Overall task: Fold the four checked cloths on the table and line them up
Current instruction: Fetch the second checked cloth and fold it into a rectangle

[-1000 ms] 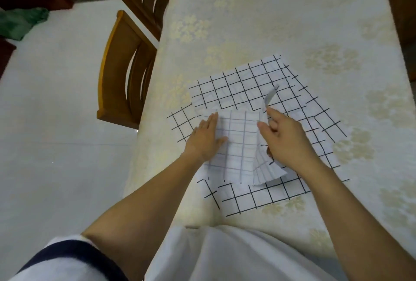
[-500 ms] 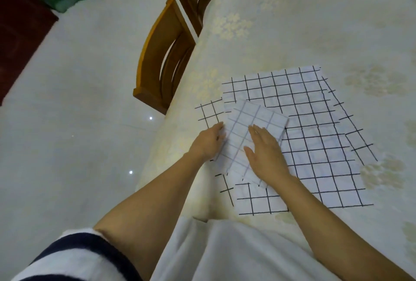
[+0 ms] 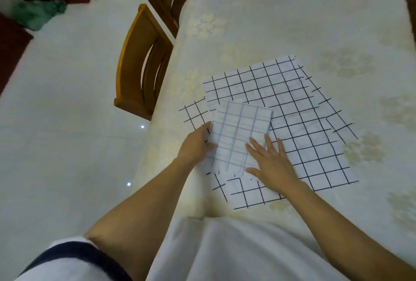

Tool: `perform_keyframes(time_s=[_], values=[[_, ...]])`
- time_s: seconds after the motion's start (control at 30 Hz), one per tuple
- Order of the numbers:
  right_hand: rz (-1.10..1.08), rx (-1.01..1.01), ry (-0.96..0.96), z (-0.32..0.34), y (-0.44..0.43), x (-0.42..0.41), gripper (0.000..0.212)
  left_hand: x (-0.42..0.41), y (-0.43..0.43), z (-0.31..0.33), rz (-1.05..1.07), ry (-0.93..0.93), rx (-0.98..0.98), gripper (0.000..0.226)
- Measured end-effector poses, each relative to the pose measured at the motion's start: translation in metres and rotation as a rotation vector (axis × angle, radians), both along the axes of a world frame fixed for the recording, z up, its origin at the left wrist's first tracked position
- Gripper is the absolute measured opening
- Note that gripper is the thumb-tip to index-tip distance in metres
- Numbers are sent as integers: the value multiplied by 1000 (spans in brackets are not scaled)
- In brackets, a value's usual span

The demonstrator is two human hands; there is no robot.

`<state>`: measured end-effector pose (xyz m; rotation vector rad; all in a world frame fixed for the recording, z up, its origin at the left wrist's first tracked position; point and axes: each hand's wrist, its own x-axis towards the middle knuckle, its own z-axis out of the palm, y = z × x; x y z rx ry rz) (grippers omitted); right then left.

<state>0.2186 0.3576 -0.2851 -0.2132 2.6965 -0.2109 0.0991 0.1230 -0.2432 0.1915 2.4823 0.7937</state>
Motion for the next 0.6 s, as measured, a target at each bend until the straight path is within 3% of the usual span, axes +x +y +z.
perform_keyframes(time_s=[0.13,0.23,0.33,0.4,0.5,0.6], values=[[-29,-45,-6,7,9,5,96,2,6,-3,-4,-5,0,73],[-95,-171,51,10,18,8,74,4,12,-6,-40,71,-57,75],[-412,-448,339,10,27,-5,44,12,27,-3,-223,274,-181,74],[-636,-500,422,11,35,-30,33,24,47,-1,-384,294,-194,78],[-803,-499,280,14,47,-73,41,44,75,-8,-511,227,-219,93],[-792,-543,167,11,61,-102,45,56,87,-18,-475,126,-257,105]])
